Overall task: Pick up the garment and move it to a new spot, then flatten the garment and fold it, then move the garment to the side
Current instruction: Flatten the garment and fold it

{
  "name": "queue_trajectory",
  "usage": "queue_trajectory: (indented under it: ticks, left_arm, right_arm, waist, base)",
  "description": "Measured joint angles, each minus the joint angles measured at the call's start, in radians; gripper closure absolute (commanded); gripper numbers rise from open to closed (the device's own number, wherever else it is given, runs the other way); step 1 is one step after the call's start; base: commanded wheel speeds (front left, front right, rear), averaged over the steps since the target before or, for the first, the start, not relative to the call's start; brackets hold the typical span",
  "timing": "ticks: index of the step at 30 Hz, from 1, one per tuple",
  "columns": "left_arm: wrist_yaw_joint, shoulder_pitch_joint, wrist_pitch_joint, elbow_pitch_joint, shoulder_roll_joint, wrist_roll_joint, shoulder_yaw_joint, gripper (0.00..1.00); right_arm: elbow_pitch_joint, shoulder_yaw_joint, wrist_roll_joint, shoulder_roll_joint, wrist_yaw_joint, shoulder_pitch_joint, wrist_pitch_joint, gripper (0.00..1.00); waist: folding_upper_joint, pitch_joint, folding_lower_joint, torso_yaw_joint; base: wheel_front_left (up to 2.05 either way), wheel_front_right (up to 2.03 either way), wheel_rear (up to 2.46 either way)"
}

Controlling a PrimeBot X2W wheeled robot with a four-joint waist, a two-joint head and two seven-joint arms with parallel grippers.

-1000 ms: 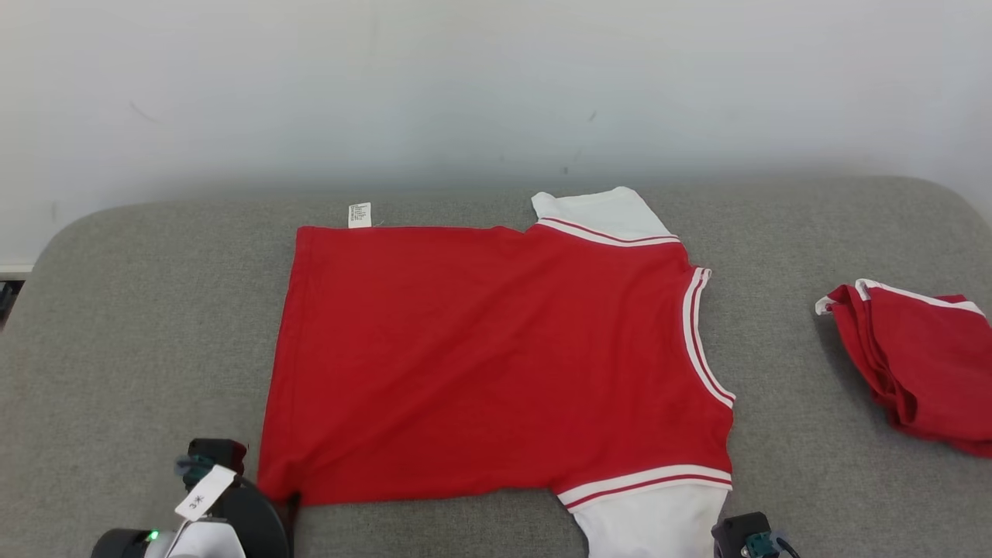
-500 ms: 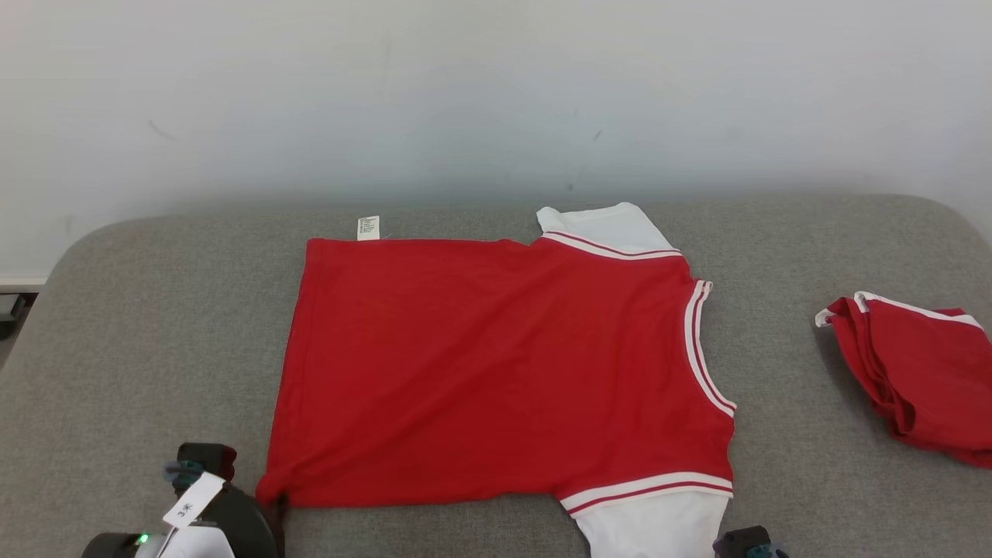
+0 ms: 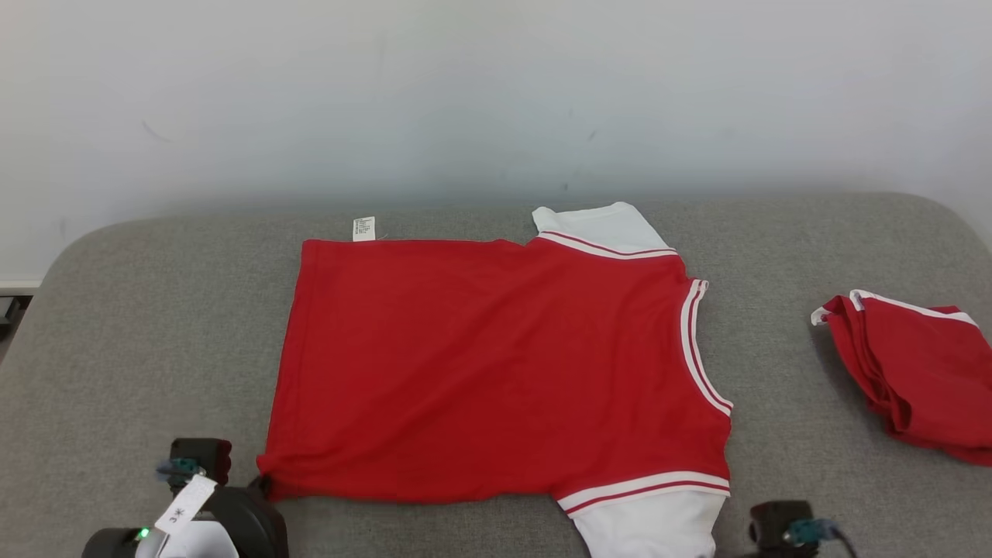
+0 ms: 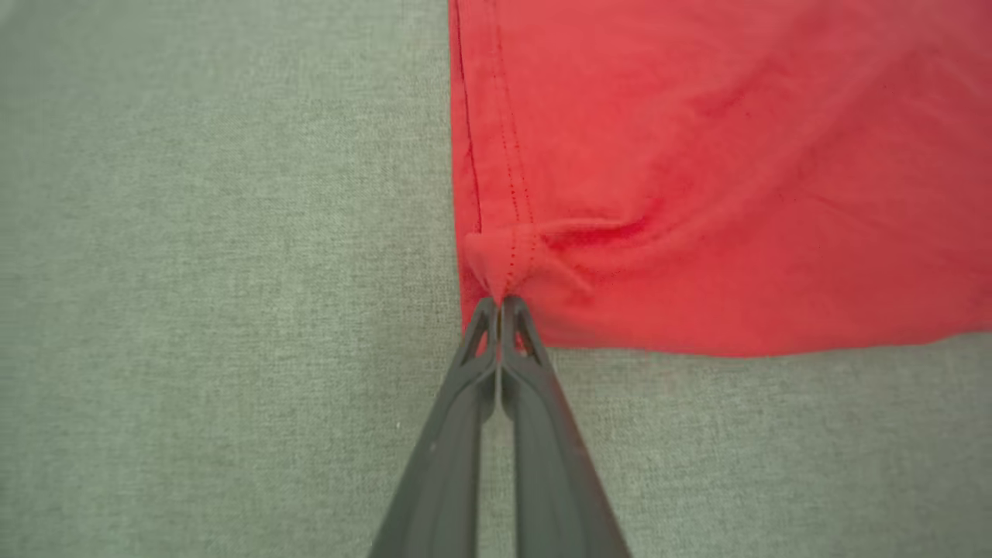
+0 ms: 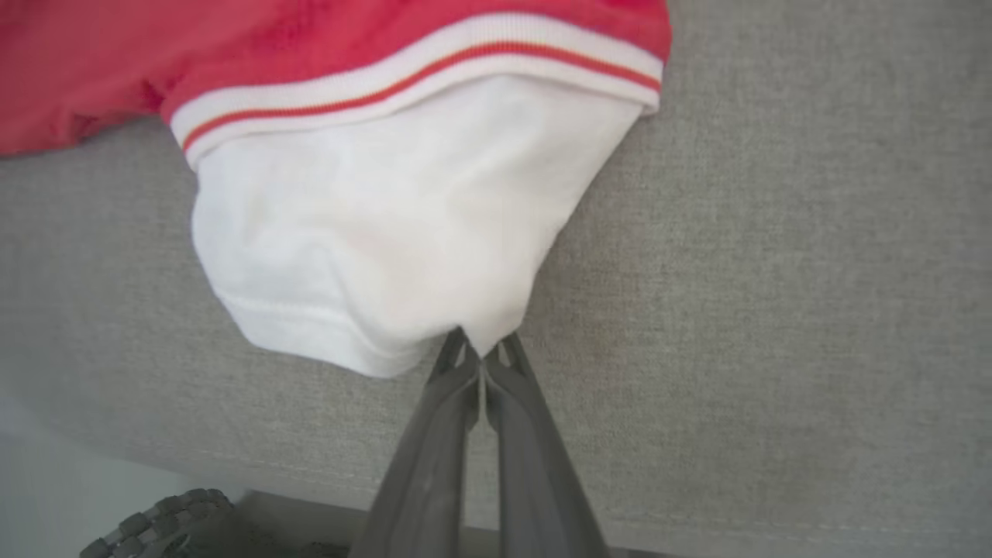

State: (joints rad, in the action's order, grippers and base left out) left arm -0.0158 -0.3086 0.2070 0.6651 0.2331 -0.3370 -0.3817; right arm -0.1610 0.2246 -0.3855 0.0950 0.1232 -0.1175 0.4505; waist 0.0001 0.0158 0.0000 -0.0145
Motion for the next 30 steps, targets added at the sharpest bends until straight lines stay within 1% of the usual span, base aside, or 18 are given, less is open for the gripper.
queue_trajectory:
  ticks: [2,4,8,11,14,17,23,26,30]
  left_arm:
    - [0.020,0.000,-0.011,-0.015,-0.003,0.000,0.013,1.00]
    - [0.031,0.005,-0.015,-0.035,-0.008,0.000,0.014,1.00]
    - [0.053,0.026,-0.029,-0.072,-0.012,0.002,0.013,1.00]
    - [0.066,0.020,-0.033,-0.097,-0.011,0.010,0.014,1.00]
    - [0.079,0.003,-0.039,-0.120,-0.014,0.014,0.015,1.00]
    - [0.082,-0.023,-0.039,-0.129,-0.014,0.023,0.014,1.00]
    - [0.086,-0.085,-0.015,-0.129,0.006,0.036,0.013,1.00]
    - [0.085,-0.130,0.008,-0.125,0.021,0.056,0.013,1.00]
    - [0.084,-0.181,0.032,-0.111,0.021,0.056,0.014,1.00]
  right_arm:
    - [0.041,-0.033,-0.052,-0.007,-0.007,-0.002,-0.009,1.00]
    - [0.087,-0.062,-0.103,-0.011,-0.020,-0.003,-0.013,1.00]
    - [0.184,-0.109,-0.175,-0.013,-0.043,-0.013,-0.021,1.00]
    - [0.241,-0.139,-0.215,-0.013,-0.053,-0.009,-0.020,1.00]
    - [0.269,-0.160,-0.240,-0.014,-0.054,0.029,-0.018,1.00]
    - [0.287,-0.168,-0.262,-0.015,-0.054,0.062,-0.003,1.00]
    - [0.277,-0.168,-0.303,-0.024,-0.051,0.161,0.043,1.00]
    - [0.246,-0.174,-0.328,-0.026,-0.035,0.227,0.072,1.00]
    - [0.179,-0.202,-0.335,-0.028,-0.016,0.299,0.105,1.00]
  waist:
    - [0.0000,0.000,0.0000,-0.001]
    - [-0.0001,0.001,0.0000,-0.002]
    - [-0.0001,-0.004,0.0000,-0.003]
    - [0.0000,-0.010,0.0000,-0.005]
    - [-0.0001,-0.014,0.0001,-0.006]
    - [0.0000,-0.019,0.0000,-0.007]
    - [-0.0001,-0.040,0.0000,0.001]
    - [0.0000,-0.056,0.0001,0.009]
    - [0.0000,-0.085,0.0001,0.020]
  base:
    - [0.00,0.00,0.00]
    - [0.00,0.00,0.00]
    - [0.00,0.00,0.00]
    - [0.00,0.00,0.00]
    - [0.00,0.00,0.00]
    - [0.00,0.00,0.00]
    - [0.00,0.00,0.00]
    - [0.00,0.00,0.00]
    - [0.00,0.00,0.00]
